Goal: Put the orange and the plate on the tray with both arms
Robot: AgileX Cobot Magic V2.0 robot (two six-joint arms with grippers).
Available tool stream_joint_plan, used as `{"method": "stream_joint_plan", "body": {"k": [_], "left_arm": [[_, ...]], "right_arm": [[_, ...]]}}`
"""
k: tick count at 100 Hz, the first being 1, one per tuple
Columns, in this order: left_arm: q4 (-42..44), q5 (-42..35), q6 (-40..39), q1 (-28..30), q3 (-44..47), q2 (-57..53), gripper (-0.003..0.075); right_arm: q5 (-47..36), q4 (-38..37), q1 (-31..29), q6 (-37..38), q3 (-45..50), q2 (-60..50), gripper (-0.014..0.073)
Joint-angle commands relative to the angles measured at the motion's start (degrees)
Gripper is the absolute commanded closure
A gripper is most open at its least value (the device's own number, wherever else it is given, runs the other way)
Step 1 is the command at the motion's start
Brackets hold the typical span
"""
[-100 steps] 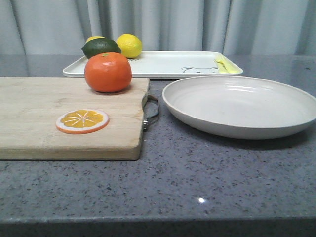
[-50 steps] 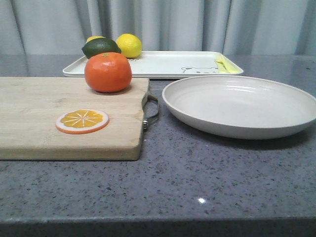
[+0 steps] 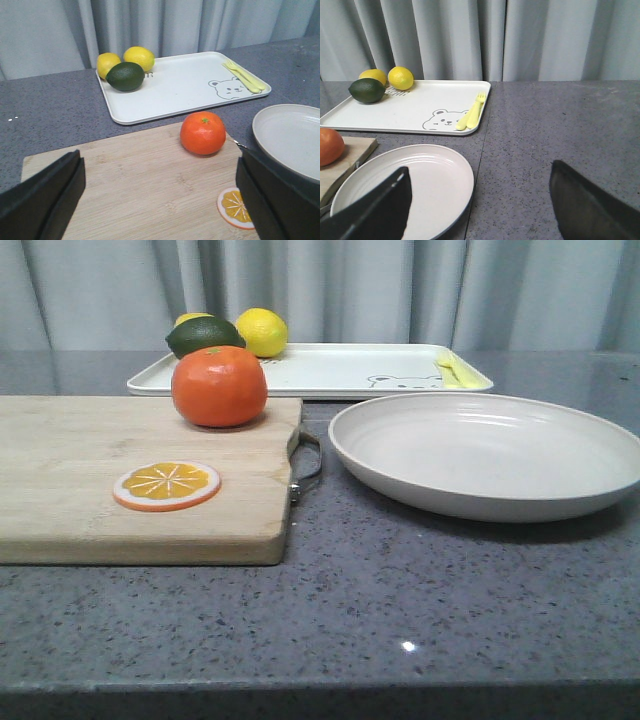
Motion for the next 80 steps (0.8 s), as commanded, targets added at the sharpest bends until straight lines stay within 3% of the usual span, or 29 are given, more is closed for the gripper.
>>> {"method": "stream_joint_plan", "body": {"k": [1, 31, 80], "left_arm": [[-6.05, -4.12, 5.02, -0.42, -2.63, 4.60, 0.0125], [-23.80, -4.48, 27.43, -3.50, -8.71, 21.35, 0.0125], [-24.01, -15.72, 30.68, -18.48, -20.77, 46.61, 0.0124]], "right_arm": [[-5.10, -0.09, -0.23, 0.04, -1.98, 1.23, 0.0020], [-4.60, -0.09, -0.23, 0.04, -1.93, 1.23, 0.0020], [-4.52, -0.09, -0.23, 0.04, -1.86, 1.23, 0.0020]]}}
